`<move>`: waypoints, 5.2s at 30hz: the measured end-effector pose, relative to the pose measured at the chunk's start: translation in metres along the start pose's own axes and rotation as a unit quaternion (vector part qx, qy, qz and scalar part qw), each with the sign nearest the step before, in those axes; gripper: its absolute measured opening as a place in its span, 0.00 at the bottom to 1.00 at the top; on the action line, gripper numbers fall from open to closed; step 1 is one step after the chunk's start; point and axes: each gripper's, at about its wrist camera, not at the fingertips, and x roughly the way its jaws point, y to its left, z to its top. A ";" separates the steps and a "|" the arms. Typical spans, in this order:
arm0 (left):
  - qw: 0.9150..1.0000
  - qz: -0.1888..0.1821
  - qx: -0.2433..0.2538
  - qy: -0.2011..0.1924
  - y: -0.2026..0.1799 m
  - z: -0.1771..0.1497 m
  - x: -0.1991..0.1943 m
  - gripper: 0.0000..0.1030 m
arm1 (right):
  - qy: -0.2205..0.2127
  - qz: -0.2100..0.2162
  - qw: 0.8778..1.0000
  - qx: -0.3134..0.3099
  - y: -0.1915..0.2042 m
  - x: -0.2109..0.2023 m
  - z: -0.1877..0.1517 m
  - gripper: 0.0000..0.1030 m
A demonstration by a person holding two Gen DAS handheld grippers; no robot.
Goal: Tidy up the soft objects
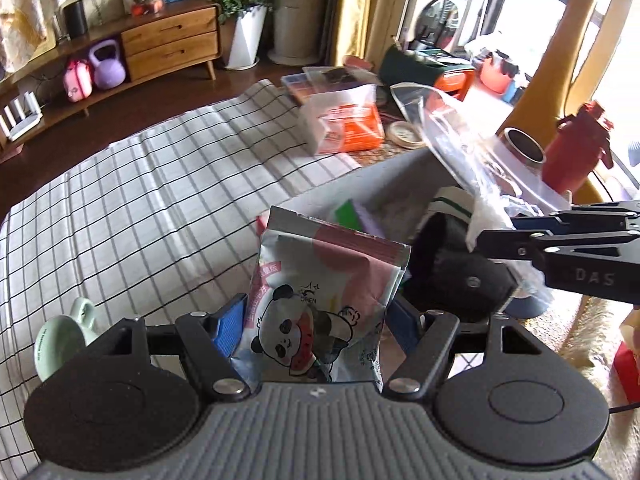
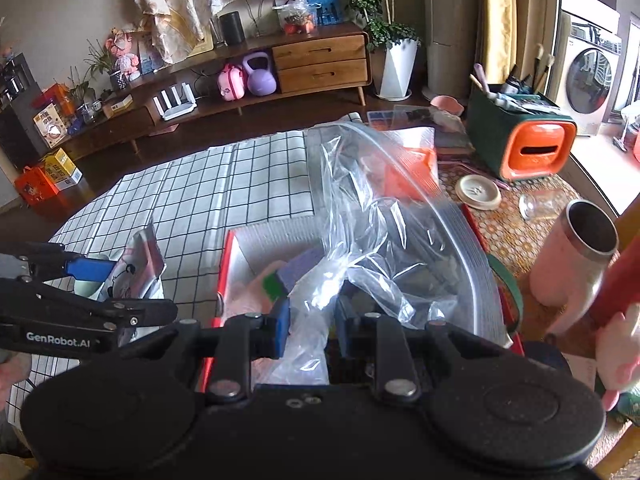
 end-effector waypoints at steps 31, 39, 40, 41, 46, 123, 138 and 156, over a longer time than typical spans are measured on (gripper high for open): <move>0.997 -0.040 -0.034 -0.054 -0.081 -0.002 0.082 0.71 | 0.008 -0.064 0.998 -0.010 -0.069 0.051 -0.050 0.22; 0.998 -0.029 -0.039 -0.037 -0.074 0.000 0.108 0.71 | 0.018 -0.060 0.998 -0.003 -0.072 0.077 -0.054 0.22; 0.998 -0.027 -0.040 -0.036 -0.073 0.000 0.110 0.71 | 0.020 -0.060 0.998 -0.004 -0.071 0.079 -0.055 0.22; 0.998 -0.026 -0.040 -0.036 -0.072 0.000 0.112 0.71 | 0.020 -0.058 0.998 -0.003 -0.071 0.081 -0.056 0.22; 0.999 -0.021 -0.033 -0.028 -0.071 -0.002 0.121 0.71 | 0.026 -0.054 0.998 -0.003 -0.070 0.087 -0.059 0.25; 0.976 -0.059 -0.017 -0.207 -0.050 -0.143 -0.052 0.98 | -0.280 -0.032 0.957 0.067 0.005 -0.075 -0.172 1.00; 0.974 -0.053 -0.022 -0.217 -0.049 -0.156 -0.059 0.98 | -0.269 -0.037 0.961 0.042 0.023 -0.075 -0.181 1.00; 0.975 -0.039 -0.024 -0.215 -0.049 -0.162 -0.059 0.98 | -0.261 -0.031 0.964 0.035 0.024 -0.073 -0.183 1.00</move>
